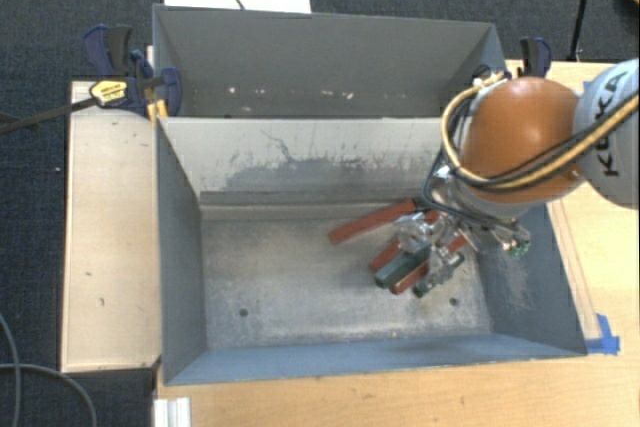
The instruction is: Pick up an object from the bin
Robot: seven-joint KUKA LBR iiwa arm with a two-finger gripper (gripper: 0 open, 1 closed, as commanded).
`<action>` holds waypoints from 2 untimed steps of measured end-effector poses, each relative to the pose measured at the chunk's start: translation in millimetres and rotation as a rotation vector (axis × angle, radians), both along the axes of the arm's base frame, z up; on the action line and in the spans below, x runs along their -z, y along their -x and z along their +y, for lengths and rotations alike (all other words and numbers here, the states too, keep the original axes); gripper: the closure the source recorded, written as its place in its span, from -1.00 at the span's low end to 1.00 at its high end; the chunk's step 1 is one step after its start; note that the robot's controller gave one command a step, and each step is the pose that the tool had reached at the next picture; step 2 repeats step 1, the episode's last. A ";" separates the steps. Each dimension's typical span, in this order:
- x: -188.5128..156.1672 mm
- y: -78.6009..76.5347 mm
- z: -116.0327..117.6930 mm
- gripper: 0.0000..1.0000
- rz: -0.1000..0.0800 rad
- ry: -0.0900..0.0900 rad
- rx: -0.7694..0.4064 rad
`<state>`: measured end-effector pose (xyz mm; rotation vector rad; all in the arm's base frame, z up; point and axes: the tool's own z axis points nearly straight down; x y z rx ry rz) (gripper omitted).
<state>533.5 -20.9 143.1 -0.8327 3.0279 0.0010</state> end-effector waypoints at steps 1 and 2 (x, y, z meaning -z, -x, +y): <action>-8.6 -1.2 -0.1 1.00 -0.004 0.000 0.002; -8.6 -1.2 -0.1 1.00 -0.004 0.000 0.002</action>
Offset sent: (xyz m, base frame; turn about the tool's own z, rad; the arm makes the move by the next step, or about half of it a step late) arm 0.0001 0.0001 0.0208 0.0000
